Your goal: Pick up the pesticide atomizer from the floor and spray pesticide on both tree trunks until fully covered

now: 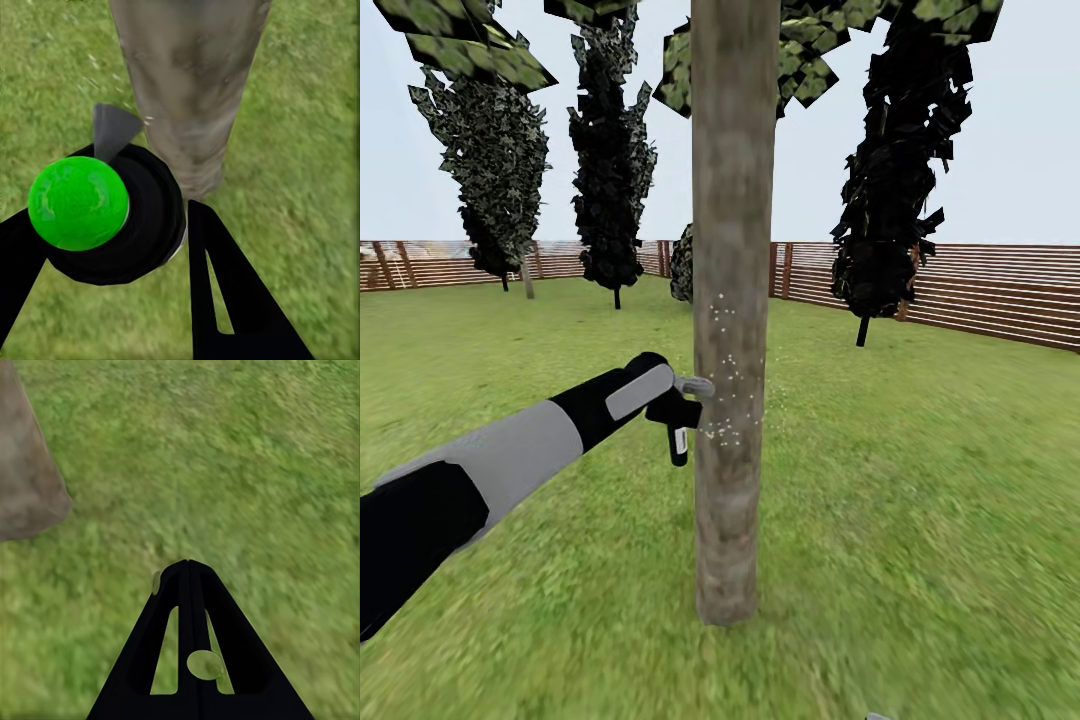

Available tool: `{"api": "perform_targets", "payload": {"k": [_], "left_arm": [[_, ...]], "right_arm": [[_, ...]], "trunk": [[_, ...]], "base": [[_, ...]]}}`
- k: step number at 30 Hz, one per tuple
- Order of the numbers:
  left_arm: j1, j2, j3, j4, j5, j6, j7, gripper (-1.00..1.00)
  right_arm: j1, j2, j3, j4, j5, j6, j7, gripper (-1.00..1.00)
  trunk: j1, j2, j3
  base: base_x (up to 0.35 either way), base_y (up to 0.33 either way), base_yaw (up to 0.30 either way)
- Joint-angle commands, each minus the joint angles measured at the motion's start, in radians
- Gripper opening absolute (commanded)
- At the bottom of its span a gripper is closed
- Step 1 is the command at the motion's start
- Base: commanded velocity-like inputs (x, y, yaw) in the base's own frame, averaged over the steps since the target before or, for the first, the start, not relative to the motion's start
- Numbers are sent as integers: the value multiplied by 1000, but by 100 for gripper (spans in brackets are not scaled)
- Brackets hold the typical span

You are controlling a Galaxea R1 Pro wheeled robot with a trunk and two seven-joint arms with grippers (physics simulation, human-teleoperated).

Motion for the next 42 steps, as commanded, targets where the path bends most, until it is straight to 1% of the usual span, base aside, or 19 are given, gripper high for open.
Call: {"api": "perform_targets", "payload": {"k": [1, 4, 5, 6, 7, 9, 13, 17, 24, 31, 33, 34, 35, 36, 37, 38, 40, 41, 42], "left_arm": [[-2, 1, -5, -3, 9, -2, 9, -100], [5, 1, -5, -5, 6, -4, 8, -100], [23, 2, -5, -6, 4, -7, 7, -100], [62, 2, -5, -7, 2, -10, 7, -100], [137, 2, -5, -8, -3, -14, 7, -100], [217, 3, -6, -9, -8, -35, 6, -100], [283, 1, -7, -15, -12, -74, 2, -100], [316, 2, -8, -32, -13, -104, 1, -100], [342, 3, -8, -35, -13, -141, -2, -100], [389, 10, -10, -33, -14, -201, -46, -100], [444, 19, -14, -29, -29, -253, -92, -100], [473, 31, -15, -29, -65, -280, -123, -100], [499, 46, -16, -28, -118, -305, -169, -100], [510, 55, -16, -26, -147, -317, -199, -100], [539, 91, -16, -23, -228, -355, -313, -100], [560, 120, -15, -21, -267, -389, -393, -100], [598, 177, -16, 8, -309, -479, -529, -100], [605, 188, -16, 22, -316, -504, -559, -100], [619, 204, -16, 57, -327, -555, -618, -100]], "right_arm": [[-1, 0, 2, 0, -8, -6, -1, -100], [-1, 0, 2, 0, -8, -6, -1, -100], [-1, 0, 2, 0, -8, -6, -1, -100], [-1, 0, 2, 0, -8, -6, -1, -100], [-1, 0, 2, 0, -8, -6, -1, -100], [-1, 0, 2, 0, -8, -6, -1, -100], [-1, 1, 4, 0, -8, -6, -1, -100], [-1, 2, 5, 0, -8, -6, -3, -100], [-1, 3, 4, 0, -7, -6, -8, -100], [-1, 5, 5, 0, -6, -6, -10, -100], [-1, 5, 5, 0, -5, -6, -10, -100], [-1, 5, 5, 0, -5, -6, -10, -100], [-1, 5, 5, 0, -5, -6, -10, -100], [-1, 5, 5, 0, -5, -6, -10, -100], [-1, 5, 5, 0, -5, -6, -10, -100], [-1, 5, 5, 0, -5, -6, -10, -100], [-1, 5, 5, 0, -5, -6, -10, -100], [-1, 5, 5, 0, -5, -6, -10, -100], [-1, 5, 4, 0, -6, -6, -10, -100]], "trunk": [[1, -2, -2], [1, -2, -2], [1, -2, -2], [1, -2, -2], [1, -2, -2], [1, -2, -2], [1, -2, -2], [1, -2, -2], [1, -2, -2], [1, -2, -2], [1, -2, -3], [1, -2, -3], [1, -2, -4], [1, -2, -4], [1, -2, -5], [1, -2, -5], [1, -2, -6], [1, -2, -7], [1, -2, -7]], "base": [[0, 0, 0], [0, 0, 0], [0, 0, 0], [0, 0, 0], [0, 0, 0], [0, 0, 0], [0, 0, 0], [0, 0, 0], [0, 0, 0], [0, 0, 46], [0, 0, 194], [0, 0, 226], [0, 0, 238], [0, 0, 242], [0, 0, 250], [0, 0, 254], [0, 0, 257], [0, 0, 258], [0, 0, 259]]}}
